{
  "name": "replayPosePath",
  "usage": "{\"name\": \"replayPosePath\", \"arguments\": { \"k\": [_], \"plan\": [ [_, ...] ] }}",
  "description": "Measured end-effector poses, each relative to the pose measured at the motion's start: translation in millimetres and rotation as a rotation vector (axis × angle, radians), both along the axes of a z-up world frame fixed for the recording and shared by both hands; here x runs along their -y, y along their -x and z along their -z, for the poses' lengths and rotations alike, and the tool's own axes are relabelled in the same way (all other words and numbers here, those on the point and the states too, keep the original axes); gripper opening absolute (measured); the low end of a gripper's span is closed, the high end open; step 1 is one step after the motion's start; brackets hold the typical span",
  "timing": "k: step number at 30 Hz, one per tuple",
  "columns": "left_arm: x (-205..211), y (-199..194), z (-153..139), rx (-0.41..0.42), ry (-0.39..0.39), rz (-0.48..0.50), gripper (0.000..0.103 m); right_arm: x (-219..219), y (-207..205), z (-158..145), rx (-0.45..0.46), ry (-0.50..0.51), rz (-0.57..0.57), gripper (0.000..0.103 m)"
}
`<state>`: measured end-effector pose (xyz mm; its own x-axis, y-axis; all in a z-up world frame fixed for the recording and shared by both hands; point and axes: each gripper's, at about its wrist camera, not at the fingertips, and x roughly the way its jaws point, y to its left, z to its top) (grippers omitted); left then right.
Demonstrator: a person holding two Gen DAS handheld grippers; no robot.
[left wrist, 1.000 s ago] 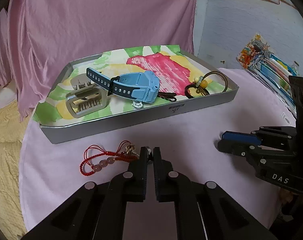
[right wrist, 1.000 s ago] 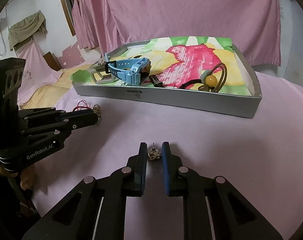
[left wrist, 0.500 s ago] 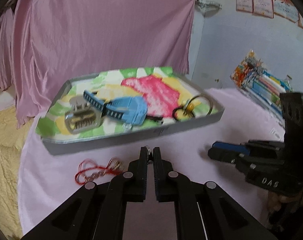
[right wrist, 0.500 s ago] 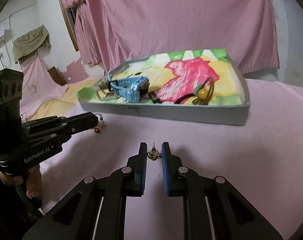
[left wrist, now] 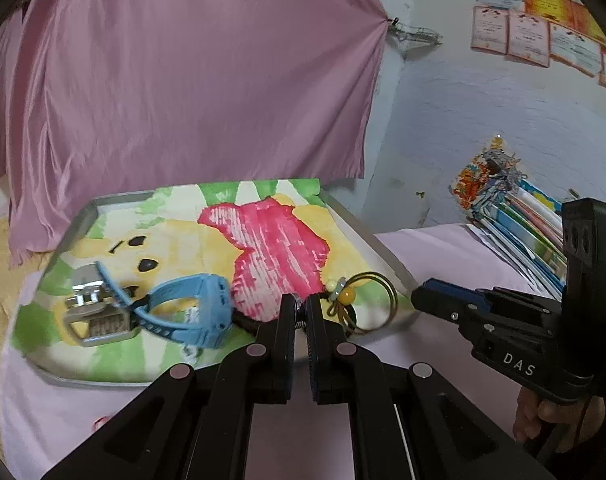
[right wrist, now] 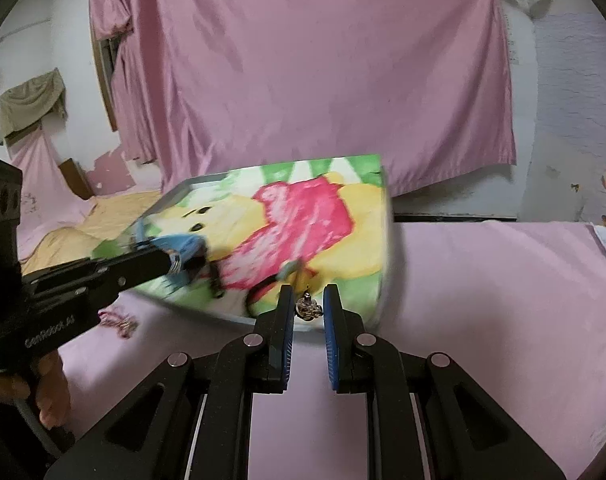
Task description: Organize jewelry
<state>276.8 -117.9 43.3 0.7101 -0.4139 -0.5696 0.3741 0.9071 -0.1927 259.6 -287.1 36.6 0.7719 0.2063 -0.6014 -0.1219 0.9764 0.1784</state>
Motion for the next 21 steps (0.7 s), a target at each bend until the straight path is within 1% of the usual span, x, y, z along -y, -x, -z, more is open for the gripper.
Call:
{"name": "replayPosePath", "arguments": {
  "k": [5,8,15,17,21],
  "plan": [
    [9.1,-23.9,14.4,-0.070,-0.006,-0.025,0.006,-0.7,-17.1,7.4,-0.028,0.029,-0.003,0.013],
    [9.4,-31.3,23.0,-0.102,-0.015,-0.034,0.006,-6.1,-23.9,11.0,-0.045,0.039,-0.022,0.013],
    [8.5,-37.9,33.9,-0.146,-0.042,-0.056,0.006,-18.8,-33.5,20.7,-0.090,0.061,-0.067,0.013],
    [8.0,-38.5,34.2,-0.146,-0.038,-0.057,0.006,-23.0,-36.9,24.3,-0.108,0.066,-0.082,0.013],
    [5.5,-40.4,35.7,-0.157,-0.026,-0.062,0.006,-27.0,-38.2,26.5,-0.115,0.078,-0.088,0.013]
  ]
}}
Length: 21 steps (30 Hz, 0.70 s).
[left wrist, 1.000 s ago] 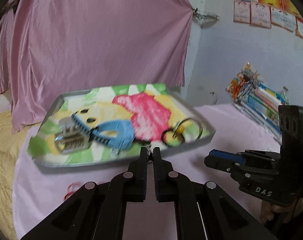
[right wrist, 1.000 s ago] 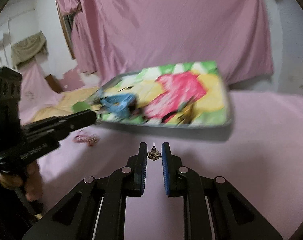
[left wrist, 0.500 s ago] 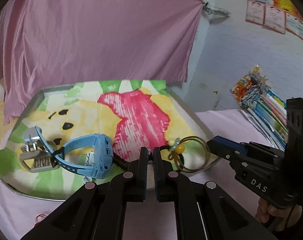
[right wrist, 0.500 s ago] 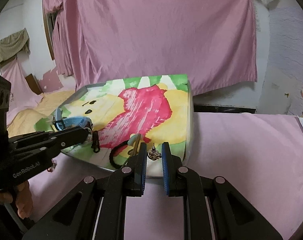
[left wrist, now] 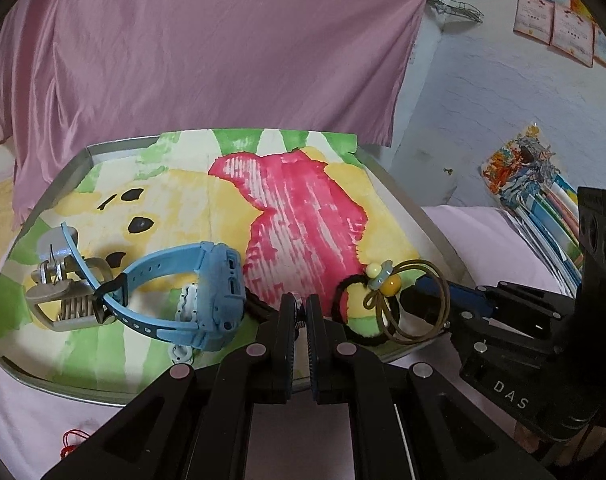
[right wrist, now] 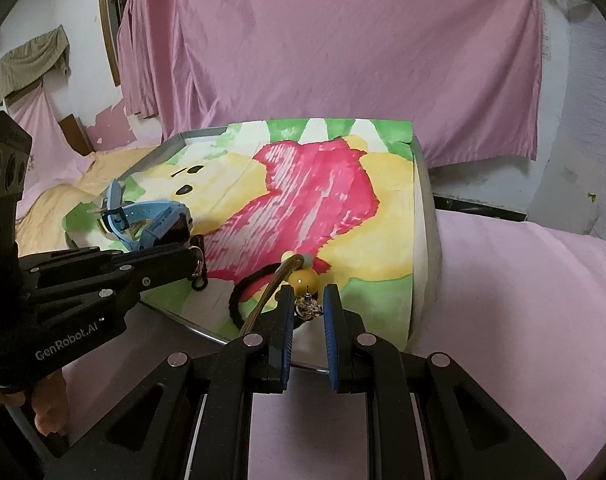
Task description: Organize jewelry
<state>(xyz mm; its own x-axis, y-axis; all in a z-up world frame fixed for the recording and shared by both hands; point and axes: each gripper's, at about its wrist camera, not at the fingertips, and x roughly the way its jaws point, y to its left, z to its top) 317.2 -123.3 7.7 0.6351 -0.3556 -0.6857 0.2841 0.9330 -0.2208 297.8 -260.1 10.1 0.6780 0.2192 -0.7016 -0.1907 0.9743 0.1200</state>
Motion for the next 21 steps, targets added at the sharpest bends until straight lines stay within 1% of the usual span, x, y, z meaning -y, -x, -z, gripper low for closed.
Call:
{"name": "replayPosePath", "arguments": {
  "k": [2,7,9,11,12,17,21],
  "plan": [
    [-1.0,-1.2,0.7,-0.007,0.006,-0.003,0.006,0.6,-0.8,0.3,-0.003,-0.002,-0.001,0.013],
    [-0.3,-1.9,2.1,-0.020,-0.005,-0.005,0.006,2.0,-1.2,-0.1,-0.009,0.000,0.006,0.014],
    [0.1,-1.8,1.7,-0.021,-0.007,-0.005,0.006,3.0,0.4,-1.1,-0.008,0.002,0.012,0.018],
    [0.3,-1.7,1.3,-0.024,-0.008,-0.008,0.006,4.9,2.5,-1.8,-0.004,0.002,0.022,0.031],
    [0.3,-1.3,0.6,-0.022,-0.007,-0.008,0.006,6.0,3.0,-1.9,-0.002,-0.001,0.025,0.032],
    [0.7,5.2,-7.2,0.019,-0.003,-0.002,0.007,11.8,9.5,-5.8,0.015,-0.005,0.047,0.032],
    [-0.6,10.8,-14.5,0.049,0.006,-0.004,0.009,16.5,16.7,-10.7,0.046,-0.023,0.059,0.032]
  ]
}}
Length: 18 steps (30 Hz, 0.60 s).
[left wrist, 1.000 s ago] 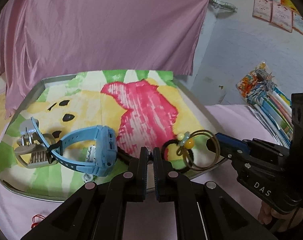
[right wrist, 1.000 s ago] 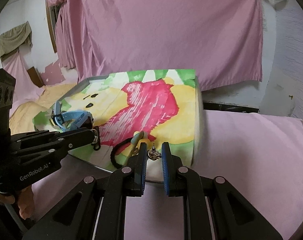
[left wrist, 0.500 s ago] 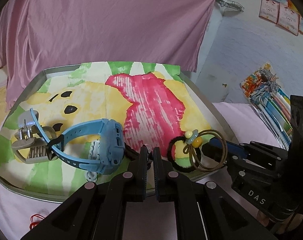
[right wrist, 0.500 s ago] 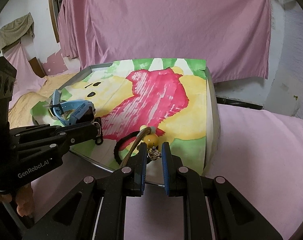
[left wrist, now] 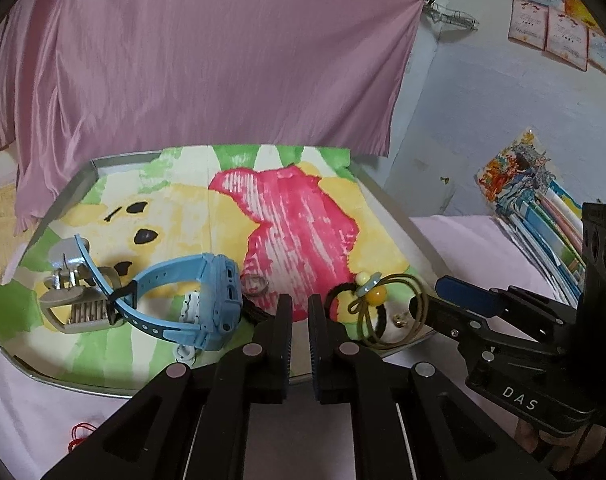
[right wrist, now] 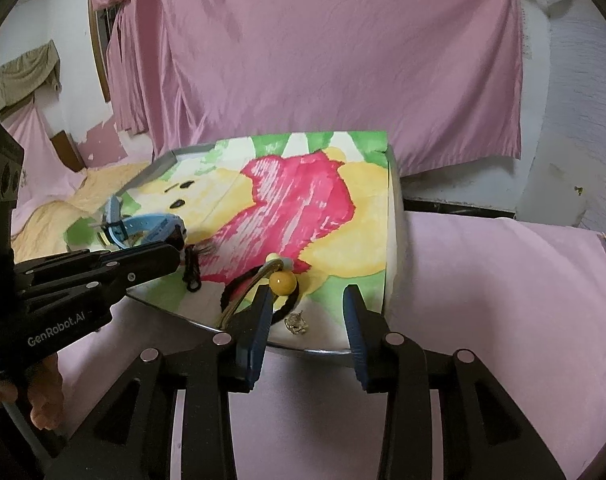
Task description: Organize jewelry
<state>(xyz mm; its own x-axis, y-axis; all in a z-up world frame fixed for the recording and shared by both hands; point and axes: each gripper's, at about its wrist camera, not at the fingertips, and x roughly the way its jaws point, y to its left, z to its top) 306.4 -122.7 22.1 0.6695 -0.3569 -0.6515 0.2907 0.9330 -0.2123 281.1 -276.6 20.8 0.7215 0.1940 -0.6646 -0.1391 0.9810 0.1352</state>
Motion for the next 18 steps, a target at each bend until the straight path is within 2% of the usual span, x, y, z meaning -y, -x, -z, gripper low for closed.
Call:
{"name": "replayPosePath", "arguments": {
  "k": [2,4,5,8,11,12,13,15,18],
  "plan": [
    [-0.9,2.7,-2.5,0.009,0.000,-0.003,0.013,0.9,4.6,-2.6,0.014,0.001,0.012,0.032],
    [-2.7,6.9,-5.5,0.025,0.009,-0.007,0.025,1.5,9.2,-5.8,0.030,-0.001,0.020,0.033],
    [-3.8,9.5,-7.5,0.035,0.016,-0.008,0.027,1.7,11.5,-7.2,0.038,-0.002,0.023,0.033],
    [-7.7,18.0,-13.4,0.060,0.026,-0.018,0.034,1.6,21.2,-13.3,0.073,-0.005,0.036,0.043],
    [-12.9,26.3,-18.1,0.077,0.031,-0.031,0.040,1.5,30.9,-19.6,0.111,-0.012,0.048,0.046],
    [-16.3,30.8,-20.2,0.088,0.037,-0.039,0.049,1.6,33.8,-21.2,0.120,-0.016,0.054,0.048],
    [-20.7,35.9,-22.4,0.103,0.048,-0.052,0.062,2.3,38.2,-22.7,0.133,-0.030,0.059,0.053],
    [-29.8,45.0,-26.2,0.135,0.077,-0.076,0.073,4.1,46.2,-25.0,0.152,-0.065,0.066,0.060],
    [-42.1,56.0,-31.5,0.164,0.087,-0.098,0.076,3.3,60.1,-29.2,0.200,-0.085,0.081,0.065]
  ]
}}
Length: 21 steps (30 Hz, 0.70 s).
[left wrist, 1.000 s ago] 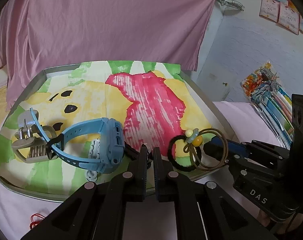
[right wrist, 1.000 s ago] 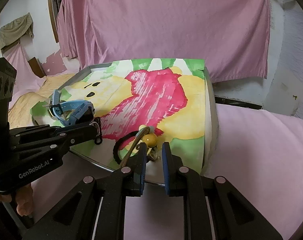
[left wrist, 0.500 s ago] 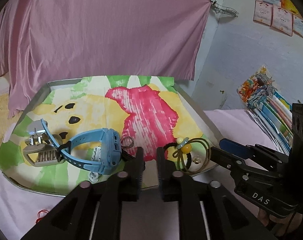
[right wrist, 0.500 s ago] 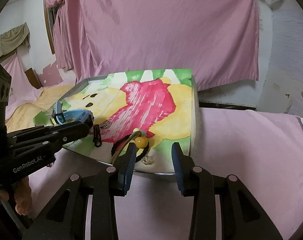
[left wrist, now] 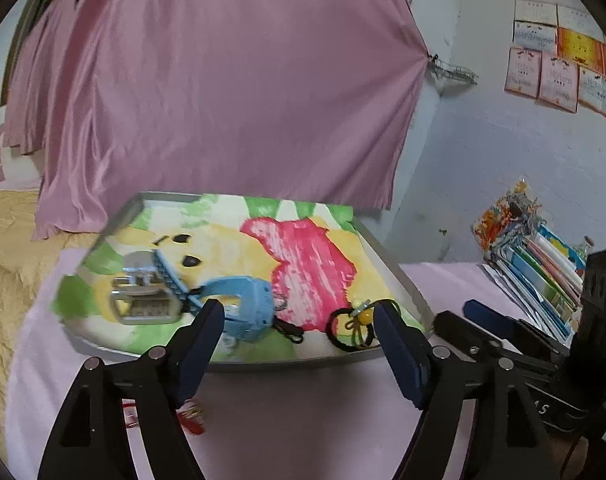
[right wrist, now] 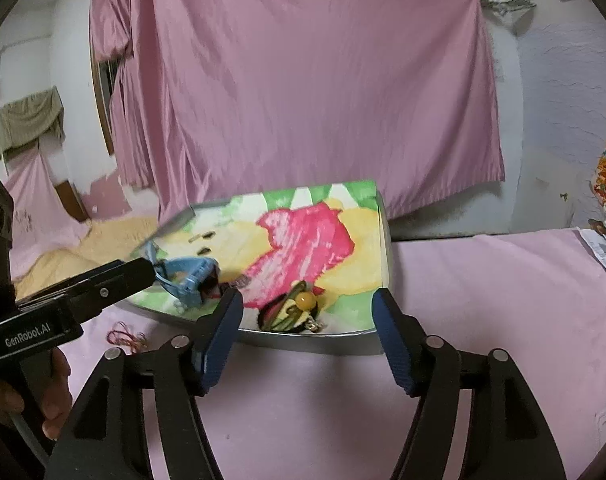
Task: Organize jewelry
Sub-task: 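Lift both tools back over the table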
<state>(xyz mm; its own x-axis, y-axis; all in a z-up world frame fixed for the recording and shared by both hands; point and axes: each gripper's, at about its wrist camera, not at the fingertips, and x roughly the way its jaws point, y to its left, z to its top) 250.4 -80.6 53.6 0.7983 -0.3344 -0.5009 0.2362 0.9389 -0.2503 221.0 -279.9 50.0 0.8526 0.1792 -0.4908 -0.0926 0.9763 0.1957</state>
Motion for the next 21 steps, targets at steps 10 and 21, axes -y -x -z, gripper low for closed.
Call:
{"name": "replayPosePath", "arguments": {
  "k": [10,21],
  "plan": [
    [-41.9,49.2,-11.7,0.127,0.002,-0.092,0.101,-19.1,54.4,-17.5,0.182,-0.015,0.007,0.093],
    [-86.4,103.9,0.7,0.188,-0.110,-0.157,0.102,-62.0,108.5,-23.2,0.294,0.062,-0.023,0.101]
  ]
}}
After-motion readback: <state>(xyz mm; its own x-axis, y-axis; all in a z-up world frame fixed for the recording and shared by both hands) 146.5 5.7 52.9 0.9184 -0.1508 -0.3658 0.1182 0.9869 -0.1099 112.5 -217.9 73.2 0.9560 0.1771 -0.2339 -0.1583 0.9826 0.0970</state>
